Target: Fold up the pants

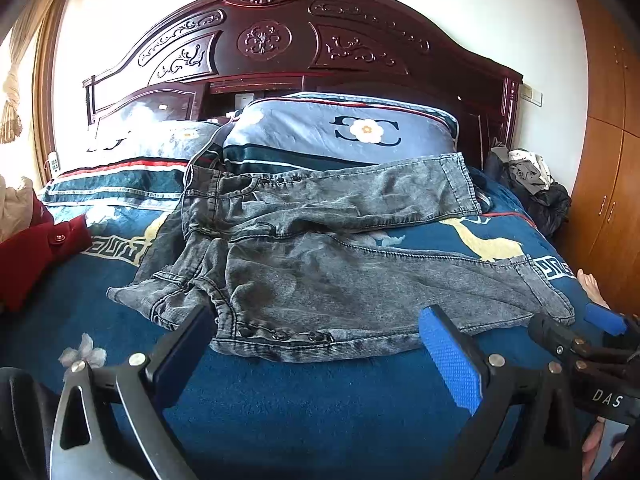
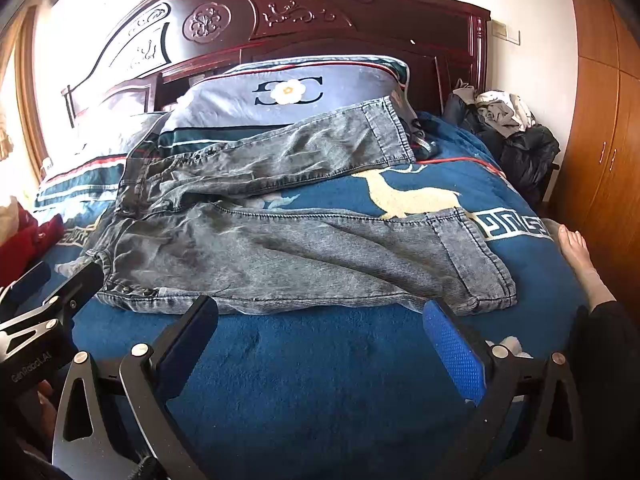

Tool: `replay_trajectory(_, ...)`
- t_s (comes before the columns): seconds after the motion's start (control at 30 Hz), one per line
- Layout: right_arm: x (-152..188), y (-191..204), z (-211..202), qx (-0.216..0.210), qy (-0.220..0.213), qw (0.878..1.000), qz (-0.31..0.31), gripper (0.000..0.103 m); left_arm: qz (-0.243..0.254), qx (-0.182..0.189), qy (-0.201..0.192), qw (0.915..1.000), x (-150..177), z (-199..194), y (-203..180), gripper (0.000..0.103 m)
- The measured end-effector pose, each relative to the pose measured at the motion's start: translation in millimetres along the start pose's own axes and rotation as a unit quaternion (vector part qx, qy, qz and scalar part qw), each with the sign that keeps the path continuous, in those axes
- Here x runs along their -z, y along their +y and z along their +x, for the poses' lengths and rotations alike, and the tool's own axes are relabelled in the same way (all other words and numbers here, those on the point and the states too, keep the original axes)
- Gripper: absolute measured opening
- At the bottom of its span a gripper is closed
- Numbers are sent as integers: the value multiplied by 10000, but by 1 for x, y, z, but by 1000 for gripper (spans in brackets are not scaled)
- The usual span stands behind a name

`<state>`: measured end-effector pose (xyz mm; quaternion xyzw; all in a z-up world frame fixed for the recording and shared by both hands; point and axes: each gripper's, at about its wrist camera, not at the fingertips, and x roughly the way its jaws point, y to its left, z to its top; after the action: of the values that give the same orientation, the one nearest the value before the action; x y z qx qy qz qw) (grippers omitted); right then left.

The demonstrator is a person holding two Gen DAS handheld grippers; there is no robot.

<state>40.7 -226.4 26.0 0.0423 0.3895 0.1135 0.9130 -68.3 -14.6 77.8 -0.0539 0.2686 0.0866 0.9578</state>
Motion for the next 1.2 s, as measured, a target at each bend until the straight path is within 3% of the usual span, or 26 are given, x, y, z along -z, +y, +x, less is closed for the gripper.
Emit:
replay_trajectory(0.33, -14, -2, 10, -194, 275, 9994, 28, 103, 89, 61, 103, 9999, -5, 7, -1, 103)
replay_trajectory(0.6, -56, 4, 38, -795, 460, 9929, -757, 103, 848, -59, 447, 9954, -52, 35, 5, 103)
replay_trajectory(0.7, -77, 3, 59, -1085, 634, 9882, -875, 103, 735, -75, 613, 9954, -71, 57, 26, 103)
replay_trajectory(0.87, -105, -5, 91, -1116, 700, 9882, -783, 103, 253, -290, 985, 9944, -102, 106, 78, 103)
replay_trajectory(1.03, -133, -10, 127, -1119, 788, 9877, -752, 103, 137, -688, 1246, 9897, -118, 154, 120, 103)
replay_trajectory(1.2, -159, -8, 156, -1097, 749, 9849, -1114, 103, 47, -806, 1424, 9865, -129, 190, 149, 103)
